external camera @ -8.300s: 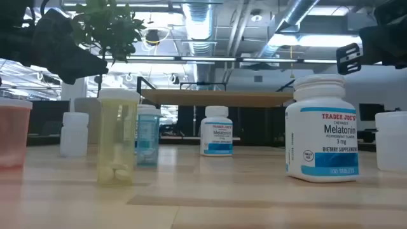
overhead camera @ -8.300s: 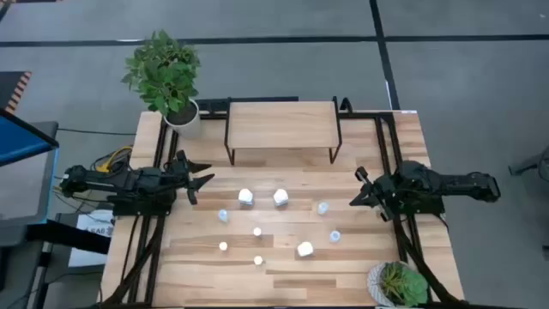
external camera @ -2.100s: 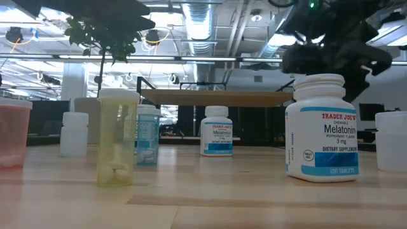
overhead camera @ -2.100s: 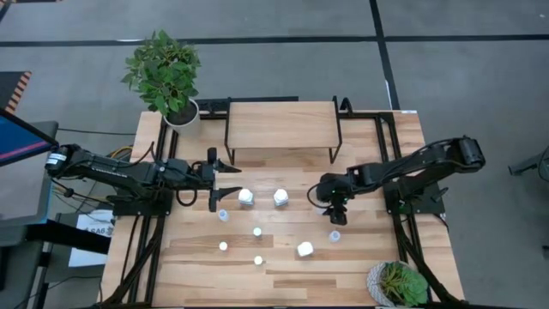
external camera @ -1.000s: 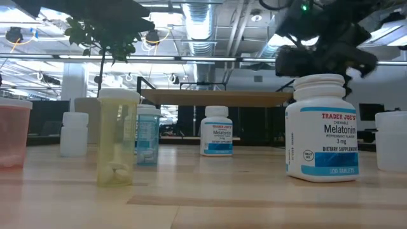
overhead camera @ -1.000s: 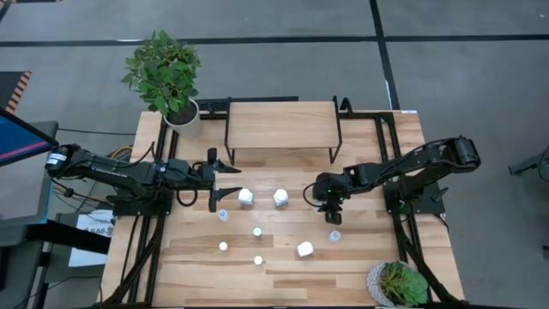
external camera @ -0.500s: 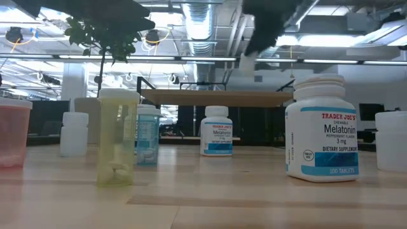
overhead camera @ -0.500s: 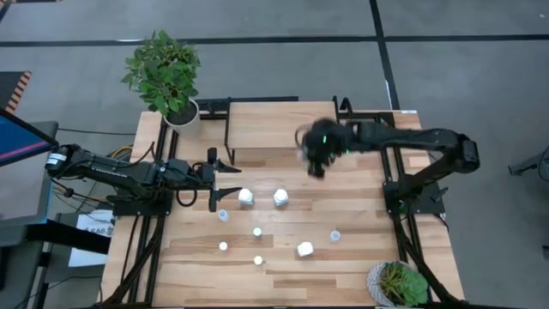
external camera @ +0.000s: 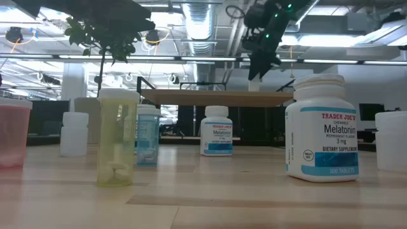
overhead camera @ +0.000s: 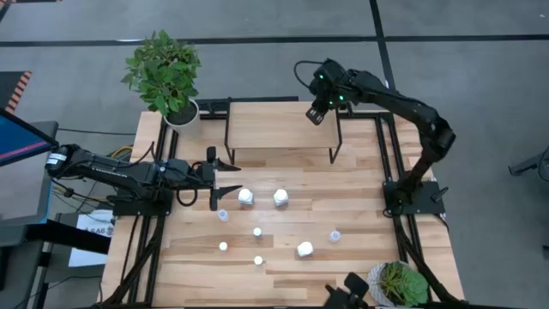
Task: Pick and place medicine bottles onto shelf by color
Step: Put the top white bottle on the shelf
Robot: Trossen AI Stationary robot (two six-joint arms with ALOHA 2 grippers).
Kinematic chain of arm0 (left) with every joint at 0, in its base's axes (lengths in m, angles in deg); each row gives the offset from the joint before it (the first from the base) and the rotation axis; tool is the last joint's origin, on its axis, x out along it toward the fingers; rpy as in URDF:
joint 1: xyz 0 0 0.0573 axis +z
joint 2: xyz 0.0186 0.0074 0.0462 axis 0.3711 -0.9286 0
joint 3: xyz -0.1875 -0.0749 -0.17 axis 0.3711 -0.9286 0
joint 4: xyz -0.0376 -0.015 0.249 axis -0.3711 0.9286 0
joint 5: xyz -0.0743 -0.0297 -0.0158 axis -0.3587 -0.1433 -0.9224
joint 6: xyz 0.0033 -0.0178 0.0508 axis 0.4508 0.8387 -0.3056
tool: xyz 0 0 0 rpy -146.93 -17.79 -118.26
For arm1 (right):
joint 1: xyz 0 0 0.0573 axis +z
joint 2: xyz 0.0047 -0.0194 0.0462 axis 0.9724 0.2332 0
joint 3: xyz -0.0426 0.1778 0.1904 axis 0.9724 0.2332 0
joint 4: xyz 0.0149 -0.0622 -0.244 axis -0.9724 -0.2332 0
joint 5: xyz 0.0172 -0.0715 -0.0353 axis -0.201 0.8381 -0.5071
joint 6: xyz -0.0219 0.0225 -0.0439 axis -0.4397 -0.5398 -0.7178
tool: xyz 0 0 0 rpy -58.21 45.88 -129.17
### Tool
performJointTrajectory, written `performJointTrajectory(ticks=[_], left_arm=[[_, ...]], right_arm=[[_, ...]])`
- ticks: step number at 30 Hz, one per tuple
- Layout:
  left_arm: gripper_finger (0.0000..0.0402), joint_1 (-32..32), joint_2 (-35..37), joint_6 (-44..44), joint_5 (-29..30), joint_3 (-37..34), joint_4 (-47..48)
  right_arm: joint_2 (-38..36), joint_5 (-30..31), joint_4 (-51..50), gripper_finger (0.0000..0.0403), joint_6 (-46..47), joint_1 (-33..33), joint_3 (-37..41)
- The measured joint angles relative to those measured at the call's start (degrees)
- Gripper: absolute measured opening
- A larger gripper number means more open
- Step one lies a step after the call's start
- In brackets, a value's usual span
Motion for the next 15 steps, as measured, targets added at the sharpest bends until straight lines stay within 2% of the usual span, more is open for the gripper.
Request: performJointTrajectory(ticks=[9, 15], left_arm=[[0.0234, 0.0, -0.01, 0.45, -0.02, 0.0, 0.13], [0.0234, 0.0, 0.0, 0.75, -0.02, 0.0, 0.32]], right_arm=[[5.16, -0.48, -2.68, 0.0138, 0.59, -0.76, -3.99], [4.68, -0.4, -2.36, 0.0168, 0.59, -0.31, -3.99]])
